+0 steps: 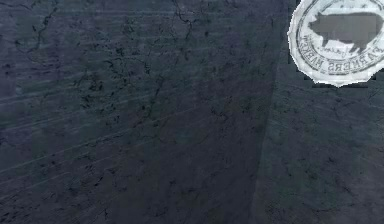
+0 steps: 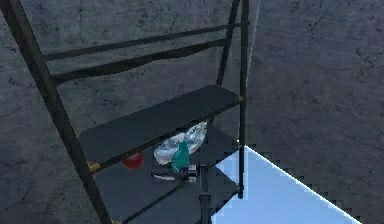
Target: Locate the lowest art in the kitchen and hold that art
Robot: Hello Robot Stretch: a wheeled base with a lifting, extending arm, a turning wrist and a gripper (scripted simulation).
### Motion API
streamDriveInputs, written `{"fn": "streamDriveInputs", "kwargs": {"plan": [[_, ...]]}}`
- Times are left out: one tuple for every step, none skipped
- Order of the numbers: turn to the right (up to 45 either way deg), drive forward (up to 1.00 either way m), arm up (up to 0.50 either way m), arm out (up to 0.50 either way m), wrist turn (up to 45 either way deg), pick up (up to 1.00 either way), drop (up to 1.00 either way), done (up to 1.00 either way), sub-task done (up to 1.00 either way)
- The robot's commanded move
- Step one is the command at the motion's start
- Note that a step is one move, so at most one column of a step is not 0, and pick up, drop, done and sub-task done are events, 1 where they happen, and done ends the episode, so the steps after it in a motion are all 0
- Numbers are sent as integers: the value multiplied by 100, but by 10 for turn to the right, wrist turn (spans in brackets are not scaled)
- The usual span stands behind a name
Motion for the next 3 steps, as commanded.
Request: {"fn": "streamDriveInputs", "kwargs": {"plan": [[0, 0, 0, 0, 0, 100, 0, 0, 0], [0, 0, 10, 0, 0, 0, 0, 0, 0], [0, 0, 0, 0, 0, 0, 0, 100, 0]]}}
